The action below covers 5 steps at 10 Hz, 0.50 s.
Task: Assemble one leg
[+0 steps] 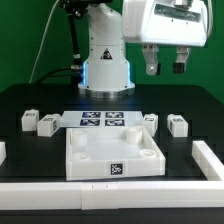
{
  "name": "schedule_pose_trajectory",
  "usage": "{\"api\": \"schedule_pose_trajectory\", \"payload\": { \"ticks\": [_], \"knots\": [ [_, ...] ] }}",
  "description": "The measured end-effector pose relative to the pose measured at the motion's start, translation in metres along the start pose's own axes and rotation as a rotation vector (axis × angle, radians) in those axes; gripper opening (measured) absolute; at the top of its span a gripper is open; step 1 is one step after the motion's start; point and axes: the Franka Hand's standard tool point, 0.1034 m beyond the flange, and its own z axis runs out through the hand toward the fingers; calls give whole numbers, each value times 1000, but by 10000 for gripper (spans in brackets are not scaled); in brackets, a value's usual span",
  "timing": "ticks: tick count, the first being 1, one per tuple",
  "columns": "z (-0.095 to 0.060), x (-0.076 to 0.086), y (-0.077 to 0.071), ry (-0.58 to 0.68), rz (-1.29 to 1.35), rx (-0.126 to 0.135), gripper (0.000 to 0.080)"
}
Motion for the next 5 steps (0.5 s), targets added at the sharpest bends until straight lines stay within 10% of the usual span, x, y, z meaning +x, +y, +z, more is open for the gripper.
{"api": "schedule_pose_trajectory", "payload": {
  "ticks": [5],
  "knots": [
    [1,-2,-1,-2,7,2,650]
  ]
}}
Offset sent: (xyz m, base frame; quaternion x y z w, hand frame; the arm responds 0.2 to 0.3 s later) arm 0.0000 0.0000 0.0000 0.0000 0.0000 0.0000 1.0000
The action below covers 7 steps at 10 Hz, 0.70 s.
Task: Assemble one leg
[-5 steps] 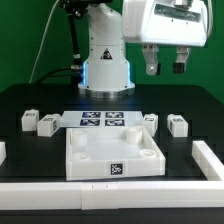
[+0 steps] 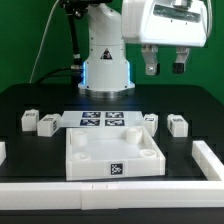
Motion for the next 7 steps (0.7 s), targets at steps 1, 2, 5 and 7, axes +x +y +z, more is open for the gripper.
{"api": "schedule_pose_trajectory", "payload": {
  "ticks": [1,2,5,7],
  "knots": [
    [0,0,0,0,0,0,650],
    [1,0,0,-1,0,1,650],
    [6,-21,-11,15,-158,-2,650],
    [21,-52,-12,0,-385,35,650]
  ]
}}
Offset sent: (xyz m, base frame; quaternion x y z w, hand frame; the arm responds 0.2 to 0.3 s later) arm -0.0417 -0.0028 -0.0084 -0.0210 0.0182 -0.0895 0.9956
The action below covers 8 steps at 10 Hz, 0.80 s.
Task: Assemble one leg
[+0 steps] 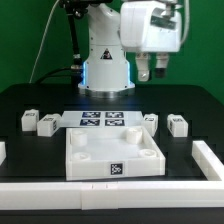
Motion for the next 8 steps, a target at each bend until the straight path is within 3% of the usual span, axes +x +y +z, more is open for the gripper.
{"api": "schedule_pose_trajectory", "payload": {
  "ticks": [4,5,8],
  "knots": [
    [43,-45,-5,-1,-231,57,650],
    [45,-52,-3,-4,-213,60,650],
    [44,-51,-3,-4,-213,59,650]
  ]
}}
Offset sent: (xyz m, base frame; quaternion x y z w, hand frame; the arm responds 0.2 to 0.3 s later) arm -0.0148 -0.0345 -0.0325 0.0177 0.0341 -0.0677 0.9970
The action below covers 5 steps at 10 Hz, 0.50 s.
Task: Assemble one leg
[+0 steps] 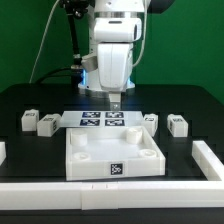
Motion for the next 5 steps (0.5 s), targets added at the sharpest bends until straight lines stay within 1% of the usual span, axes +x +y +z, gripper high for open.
{"api": "schedule_pose_trajectory", "payload": {
  "ticks": [1,2,3,4,5],
  "knots": [
    [0,0,0,0,0,0,650],
    [3,-3,0,2,-34,-5,650],
    [16,-13,2,13,-161,-31,650],
    [30,-17,-4,13,-177,-10,650],
    [38,-17,-8,14,-220,-3,650]
  ]
}}
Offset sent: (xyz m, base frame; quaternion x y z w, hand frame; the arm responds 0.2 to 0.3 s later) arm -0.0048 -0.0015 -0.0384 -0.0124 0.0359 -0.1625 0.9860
